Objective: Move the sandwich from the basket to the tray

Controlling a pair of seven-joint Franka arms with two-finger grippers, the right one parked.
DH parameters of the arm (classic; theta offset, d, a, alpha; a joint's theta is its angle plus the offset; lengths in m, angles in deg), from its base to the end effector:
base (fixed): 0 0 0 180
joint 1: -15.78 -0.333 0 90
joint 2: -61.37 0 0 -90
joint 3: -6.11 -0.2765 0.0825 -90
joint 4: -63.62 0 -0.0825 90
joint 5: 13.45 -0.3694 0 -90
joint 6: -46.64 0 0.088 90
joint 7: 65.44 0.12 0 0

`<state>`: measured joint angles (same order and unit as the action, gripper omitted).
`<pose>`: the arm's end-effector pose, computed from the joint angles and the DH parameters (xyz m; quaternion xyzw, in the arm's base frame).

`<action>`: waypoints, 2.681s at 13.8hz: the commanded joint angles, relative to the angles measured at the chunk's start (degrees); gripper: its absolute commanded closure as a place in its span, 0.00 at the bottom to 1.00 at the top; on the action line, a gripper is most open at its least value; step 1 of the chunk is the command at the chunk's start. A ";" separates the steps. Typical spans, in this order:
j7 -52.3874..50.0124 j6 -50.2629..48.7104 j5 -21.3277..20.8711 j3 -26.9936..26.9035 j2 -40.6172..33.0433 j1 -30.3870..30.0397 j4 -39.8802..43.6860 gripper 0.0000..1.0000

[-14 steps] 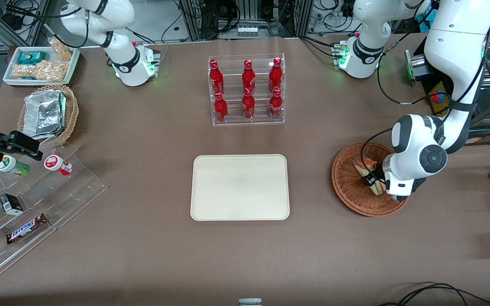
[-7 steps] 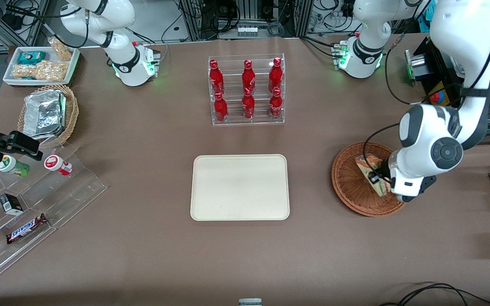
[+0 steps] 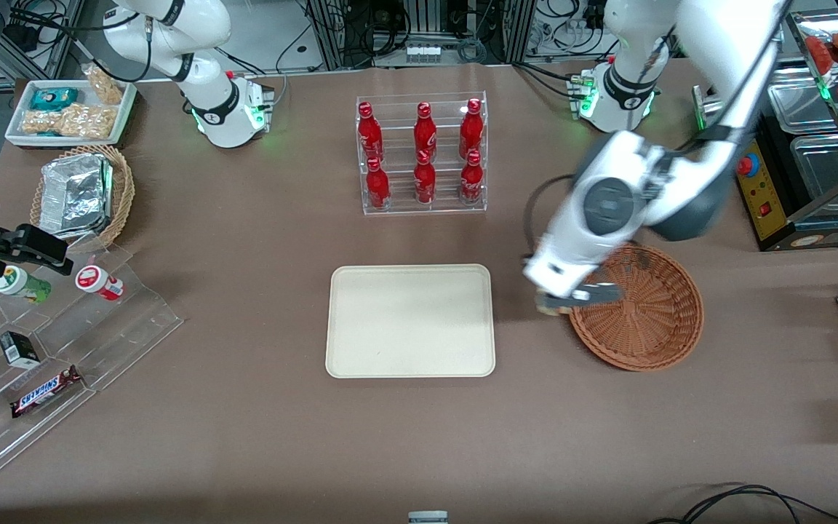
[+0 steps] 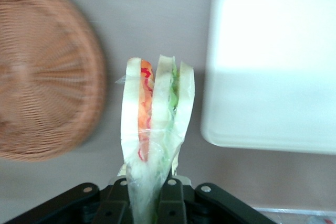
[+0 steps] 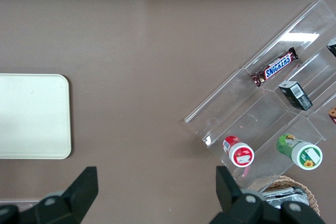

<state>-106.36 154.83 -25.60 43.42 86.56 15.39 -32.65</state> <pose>0.5163 -0.3274 0.3353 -0.9971 -0.0086 0.0739 0.0164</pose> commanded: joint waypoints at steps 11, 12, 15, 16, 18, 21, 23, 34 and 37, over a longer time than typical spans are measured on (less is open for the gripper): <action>-5.92 4.48 -11.93 -0.75 35.02 20.34 36.33 0.84; -8.27 5.96 -11.93 -0.75 35.72 20.60 36.33 0.66; -10.93 6.42 -12.37 -3.72 35.55 22.61 36.41 0.25; -11.54 7.29 -12.37 -6.26 35.46 24.10 36.41 0.00; -14.52 7.91 -12.20 -9.70 34.68 26.14 36.41 0.00; -14.98 -3.02 -7.30 -9.19 25.83 23.44 36.24 0.00; -14.37 -9.55 -1.41 -9.36 18.01 20.88 35.89 0.00; 6.27 -44.38 3.80 -9.45 -9.78 -2.13 22.90 0.00; 10.33 -43.25 3.89 -9.71 -16.37 -9.87 15.00 0.00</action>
<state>-97.77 109.47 -22.96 33.74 76.81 9.49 -9.07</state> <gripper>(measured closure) 0.000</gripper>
